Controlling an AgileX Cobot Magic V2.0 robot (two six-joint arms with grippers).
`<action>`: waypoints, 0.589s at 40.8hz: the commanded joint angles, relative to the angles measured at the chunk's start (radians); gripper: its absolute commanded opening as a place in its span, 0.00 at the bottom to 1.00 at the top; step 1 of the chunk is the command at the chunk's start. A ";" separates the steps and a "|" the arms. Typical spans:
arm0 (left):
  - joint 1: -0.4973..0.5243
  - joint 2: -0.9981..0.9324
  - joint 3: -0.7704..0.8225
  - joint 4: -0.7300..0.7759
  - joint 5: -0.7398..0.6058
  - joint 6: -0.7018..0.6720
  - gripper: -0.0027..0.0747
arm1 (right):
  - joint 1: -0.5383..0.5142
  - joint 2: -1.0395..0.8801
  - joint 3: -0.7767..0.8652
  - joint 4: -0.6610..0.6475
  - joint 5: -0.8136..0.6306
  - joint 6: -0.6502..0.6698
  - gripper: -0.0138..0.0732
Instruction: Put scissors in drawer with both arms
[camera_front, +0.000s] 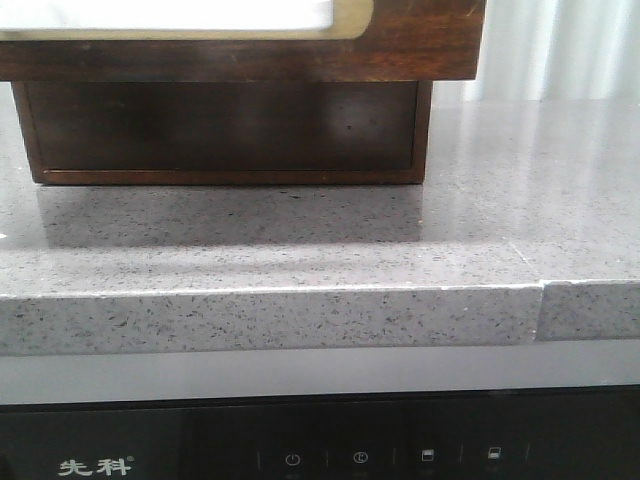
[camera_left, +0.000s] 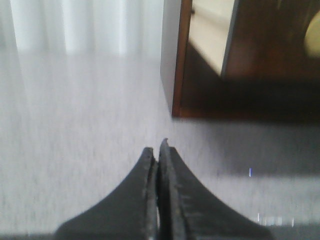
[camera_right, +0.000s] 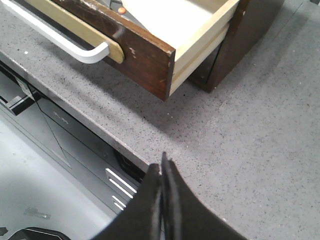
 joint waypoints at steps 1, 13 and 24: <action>0.002 -0.020 0.025 -0.013 -0.118 -0.007 0.01 | -0.003 0.001 -0.022 -0.020 -0.074 0.001 0.08; -0.001 -0.020 0.025 -0.013 -0.120 -0.007 0.01 | -0.003 0.002 -0.022 -0.020 -0.073 0.001 0.08; -0.001 -0.020 0.025 0.029 -0.118 -0.017 0.01 | -0.003 0.002 -0.022 -0.020 -0.073 0.001 0.08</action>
